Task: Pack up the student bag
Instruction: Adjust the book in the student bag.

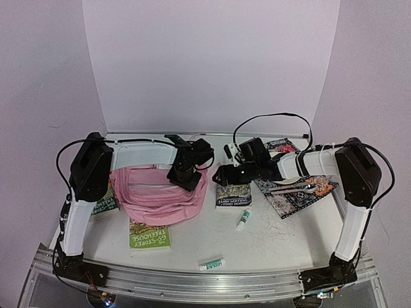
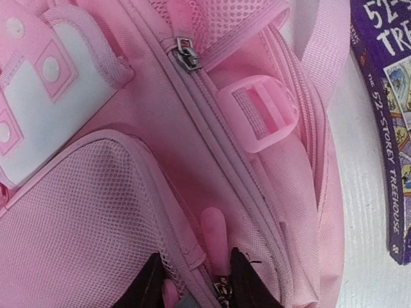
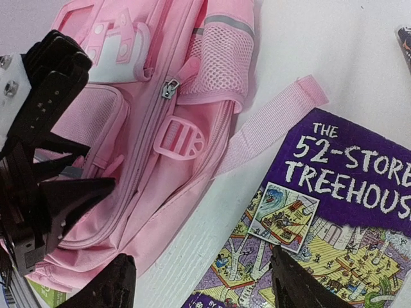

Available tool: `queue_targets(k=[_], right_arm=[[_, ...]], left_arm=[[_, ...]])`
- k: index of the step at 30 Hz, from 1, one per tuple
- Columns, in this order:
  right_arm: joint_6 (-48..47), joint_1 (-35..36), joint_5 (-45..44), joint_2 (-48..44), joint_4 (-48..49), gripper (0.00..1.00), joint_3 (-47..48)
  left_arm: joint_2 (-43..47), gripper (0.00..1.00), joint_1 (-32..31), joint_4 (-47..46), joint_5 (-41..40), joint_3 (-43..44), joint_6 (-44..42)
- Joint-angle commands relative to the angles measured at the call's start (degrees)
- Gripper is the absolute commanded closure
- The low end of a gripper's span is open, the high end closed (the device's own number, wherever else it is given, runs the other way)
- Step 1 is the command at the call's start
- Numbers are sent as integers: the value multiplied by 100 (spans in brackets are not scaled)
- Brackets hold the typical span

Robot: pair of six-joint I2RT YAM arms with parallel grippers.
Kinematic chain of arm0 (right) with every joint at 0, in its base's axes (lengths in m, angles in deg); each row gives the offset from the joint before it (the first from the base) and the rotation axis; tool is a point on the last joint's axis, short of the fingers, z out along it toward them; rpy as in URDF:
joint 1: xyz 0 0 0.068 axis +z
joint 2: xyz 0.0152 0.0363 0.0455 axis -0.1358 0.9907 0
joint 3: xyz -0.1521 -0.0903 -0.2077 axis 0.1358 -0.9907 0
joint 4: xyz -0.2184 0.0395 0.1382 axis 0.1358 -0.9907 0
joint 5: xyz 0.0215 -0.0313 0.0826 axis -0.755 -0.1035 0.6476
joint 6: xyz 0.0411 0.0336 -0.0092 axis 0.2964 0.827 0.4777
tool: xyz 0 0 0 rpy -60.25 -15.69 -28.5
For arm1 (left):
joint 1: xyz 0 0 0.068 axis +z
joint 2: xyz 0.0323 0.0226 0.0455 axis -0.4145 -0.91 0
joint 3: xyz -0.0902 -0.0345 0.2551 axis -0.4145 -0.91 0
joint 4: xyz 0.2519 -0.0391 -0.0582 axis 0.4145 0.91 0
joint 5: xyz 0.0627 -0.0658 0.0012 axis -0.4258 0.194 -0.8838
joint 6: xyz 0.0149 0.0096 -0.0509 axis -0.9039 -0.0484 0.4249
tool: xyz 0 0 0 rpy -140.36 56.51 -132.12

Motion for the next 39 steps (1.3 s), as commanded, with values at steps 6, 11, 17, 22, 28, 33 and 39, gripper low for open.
queue_targets(k=[6,11,17,22,28,33,39], right_arm=[[-225,-4,356,-314,-13,27,110],[-583,0,749,-463,-13,28,134],[-962,0,1286,-627,22,28,52],[-1062,5,1878,-547,149,30,0],[-1002,54,2471,-300,476,31,17],[-1015,193,2780,72,597,31,240],[-975,361,2949,502,745,32,460]], left_arm=[[445,100,-383,177,185,-57,-923],[1131,100,-407,-283,509,-583,-1323],[1789,100,-401,-689,859,-1470,-1677],[2158,87,-400,-1152,1181,-2257,-1625],[2927,57,-391,-1627,1014,-2760,-1150],[3483,46,-260,-1743,1003,-3246,-756],[4116,43,112,-1831,1166,-3927,-269]])
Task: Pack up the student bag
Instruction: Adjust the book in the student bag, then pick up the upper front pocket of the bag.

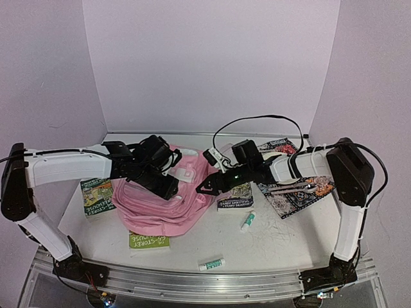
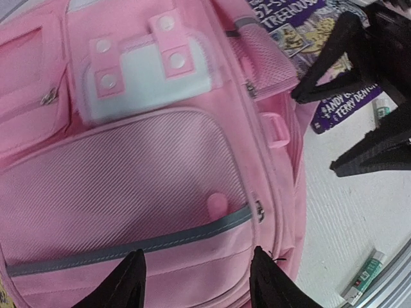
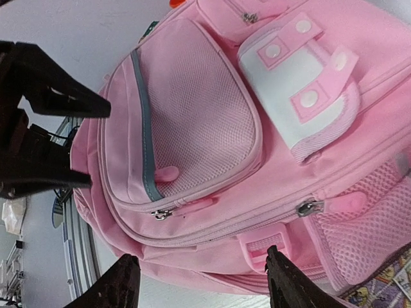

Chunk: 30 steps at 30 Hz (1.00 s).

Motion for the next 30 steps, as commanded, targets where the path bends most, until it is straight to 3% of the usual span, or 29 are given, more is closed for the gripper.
queue_targets(k=[1,18,30], right_arm=[[-23,148,405,266,283,32,327],[33,276,1107,1452,458,27,1412],[51,409,1466,1755,466,27,1135]], left_arm=[[478,43,325,-157,173,-452,507],[448,55,739,-230,644,-1008,807],[12,62,826,-719,876,-1292,1049]])
